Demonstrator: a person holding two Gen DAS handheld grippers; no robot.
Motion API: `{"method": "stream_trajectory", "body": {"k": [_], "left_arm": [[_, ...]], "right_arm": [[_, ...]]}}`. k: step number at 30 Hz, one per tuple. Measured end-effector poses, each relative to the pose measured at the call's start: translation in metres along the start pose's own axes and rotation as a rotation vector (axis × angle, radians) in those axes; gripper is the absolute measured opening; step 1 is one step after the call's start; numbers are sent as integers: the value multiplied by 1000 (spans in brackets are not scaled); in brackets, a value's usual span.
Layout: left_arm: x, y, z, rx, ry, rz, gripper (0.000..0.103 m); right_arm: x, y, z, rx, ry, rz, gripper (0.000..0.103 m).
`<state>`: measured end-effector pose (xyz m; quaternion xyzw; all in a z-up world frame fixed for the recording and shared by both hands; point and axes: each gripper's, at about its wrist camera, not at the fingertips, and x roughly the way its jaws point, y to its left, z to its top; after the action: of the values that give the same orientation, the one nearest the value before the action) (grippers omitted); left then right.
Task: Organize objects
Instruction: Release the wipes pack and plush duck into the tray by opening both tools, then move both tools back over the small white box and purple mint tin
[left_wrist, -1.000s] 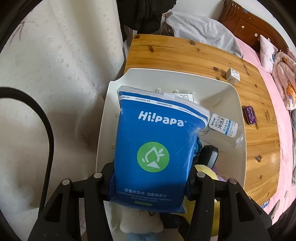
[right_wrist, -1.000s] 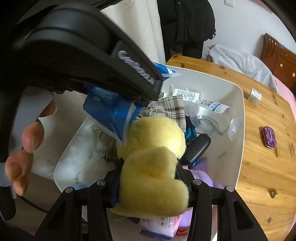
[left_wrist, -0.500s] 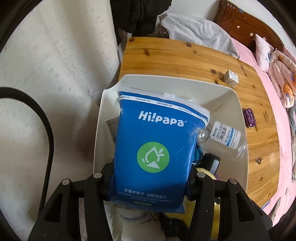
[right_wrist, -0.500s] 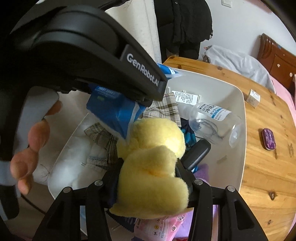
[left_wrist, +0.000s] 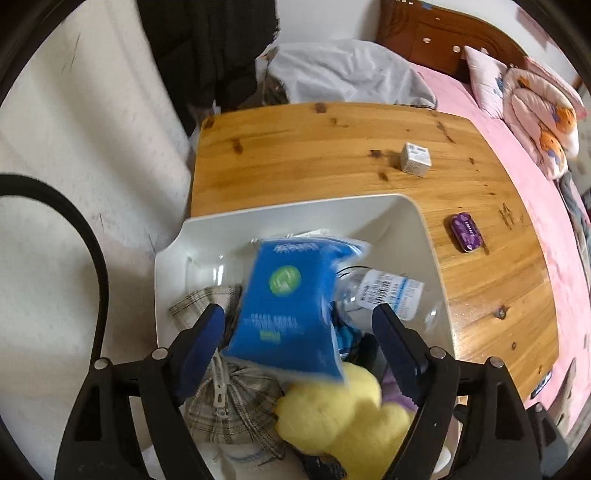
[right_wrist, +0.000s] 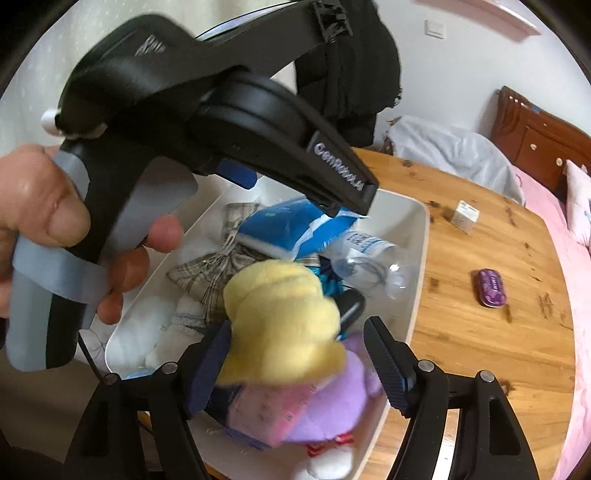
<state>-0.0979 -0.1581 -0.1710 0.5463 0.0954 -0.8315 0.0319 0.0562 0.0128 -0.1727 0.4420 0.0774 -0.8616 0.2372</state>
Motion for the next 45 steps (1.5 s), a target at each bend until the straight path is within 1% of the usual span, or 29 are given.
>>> {"method": "stream_trajectory", "body": {"k": [5, 14, 20, 24, 30, 36, 45], "left_arm": [[-16, -12, 6, 8, -13, -10, 85], [-58, -35, 13, 35, -63, -46, 85], [-86, -47, 22, 23, -94, -96, 85], [-109, -57, 30, 25, -137, -127, 85], [-137, -76, 48, 46, -196, -159, 85], [-150, -97, 68, 66, -229, -197, 85], [-151, -127, 99, 106, -237, -220, 86]], "right_arm": [[-22, -15, -3, 43, -39, -15, 75], [-64, -36, -4, 111, -98, -19, 75], [-82, -47, 1, 109, -122, -17, 75], [-97, -53, 6, 90, -151, -22, 75], [-121, -65, 17, 35, -208, -63, 75], [-133, -83, 24, 11, -241, -98, 75], [-138, -117, 37, 2, -273, -137, 75]]}}
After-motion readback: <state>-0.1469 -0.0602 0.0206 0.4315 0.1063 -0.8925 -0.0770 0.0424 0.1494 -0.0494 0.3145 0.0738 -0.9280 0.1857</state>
